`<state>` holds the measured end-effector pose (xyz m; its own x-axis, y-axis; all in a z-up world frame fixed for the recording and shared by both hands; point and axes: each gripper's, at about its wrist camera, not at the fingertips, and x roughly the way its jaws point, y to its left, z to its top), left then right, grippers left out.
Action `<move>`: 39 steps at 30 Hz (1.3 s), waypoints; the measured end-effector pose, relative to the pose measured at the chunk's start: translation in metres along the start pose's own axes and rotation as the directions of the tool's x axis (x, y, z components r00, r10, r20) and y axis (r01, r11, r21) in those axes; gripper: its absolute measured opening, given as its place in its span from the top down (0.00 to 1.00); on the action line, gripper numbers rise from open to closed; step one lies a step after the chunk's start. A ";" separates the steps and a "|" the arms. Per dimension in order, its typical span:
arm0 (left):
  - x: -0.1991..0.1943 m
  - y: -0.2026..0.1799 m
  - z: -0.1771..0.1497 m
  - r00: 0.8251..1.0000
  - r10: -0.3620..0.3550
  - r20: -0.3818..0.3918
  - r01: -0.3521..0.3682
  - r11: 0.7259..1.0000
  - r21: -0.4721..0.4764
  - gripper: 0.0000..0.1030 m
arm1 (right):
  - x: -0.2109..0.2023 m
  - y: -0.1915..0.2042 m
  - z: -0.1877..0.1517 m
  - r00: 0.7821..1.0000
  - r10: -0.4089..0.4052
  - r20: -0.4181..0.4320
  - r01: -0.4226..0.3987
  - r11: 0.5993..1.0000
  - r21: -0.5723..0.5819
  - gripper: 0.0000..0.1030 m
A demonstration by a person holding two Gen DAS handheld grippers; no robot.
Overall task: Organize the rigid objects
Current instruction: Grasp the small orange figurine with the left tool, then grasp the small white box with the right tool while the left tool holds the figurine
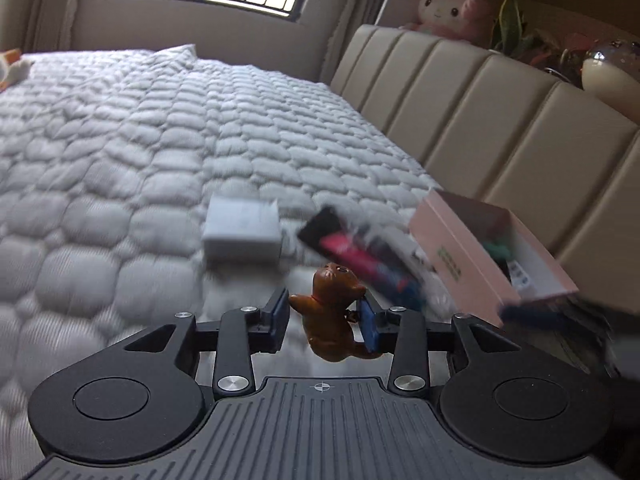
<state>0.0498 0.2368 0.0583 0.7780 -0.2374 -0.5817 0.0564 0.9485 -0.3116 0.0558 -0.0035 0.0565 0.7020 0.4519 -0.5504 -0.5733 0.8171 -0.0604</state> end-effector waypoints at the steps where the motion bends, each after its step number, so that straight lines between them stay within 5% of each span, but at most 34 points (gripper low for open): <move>1: -0.009 0.002 -0.008 1.000 0.008 -0.004 -0.008 1.000 -0.011 0.61 | 0.007 0.004 0.006 1.000 0.006 -0.009 -0.006 1.000 -0.012 0.39; 7: -0.052 0.011 -0.039 0.999 0.043 0.021 -0.042 0.998 -0.048 0.61 | 0.065 0.018 0.064 0.996 0.067 -0.054 -0.066 0.998 0.024 0.41; 10: -0.065 0.022 -0.044 0.996 0.083 0.042 -0.081 0.995 -0.057 0.61 | 0.095 0.030 0.089 0.995 0.093 -0.023 -0.091 0.991 0.097 0.13; 13: -0.074 0.039 -0.044 0.993 0.113 0.042 -0.110 0.991 -0.075 0.61 | 0.125 0.057 0.103 0.999 0.042 -0.005 -0.041 0.995 0.093 0.07; 23: -0.075 0.076 -0.056 0.991 0.127 0.033 -0.121 0.984 -0.134 0.61 | 0.217 0.104 0.110 0.979 -0.129 -0.158 0.143 0.987 0.079 0.07; 25: -0.074 0.078 -0.057 0.992 0.124 0.030 -0.119 0.983 -0.140 0.61 | 0.219 0.106 0.108 0.979 -0.125 -0.164 0.135 0.989 0.053 0.08; 27: -0.074 0.077 -0.057 0.992 0.120 0.029 -0.114 0.983 -0.142 0.61 | 0.216 0.108 0.106 0.977 -0.143 -0.160 0.147 0.989 0.012 0.25; 30: -0.075 0.069 -0.056 0.994 0.109 0.032 -0.104 0.986 -0.132 0.61 | 0.201 0.106 0.105 0.980 -0.131 -0.148 0.129 0.991 -0.020 0.33; 39: -0.074 0.011 -0.070 1.000 -0.003 -0.026 0.001 0.996 -0.084 0.60 | 0.056 0.084 0.070 1.000 -0.012 -0.027 0.011 0.999 -0.036 0.34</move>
<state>-0.0509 0.2506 0.0457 0.7616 -0.2452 -0.5998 0.0041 0.9274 -0.3740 0.0759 0.1155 0.0788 0.6970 0.4322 -0.5722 -0.5805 0.8085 -0.0964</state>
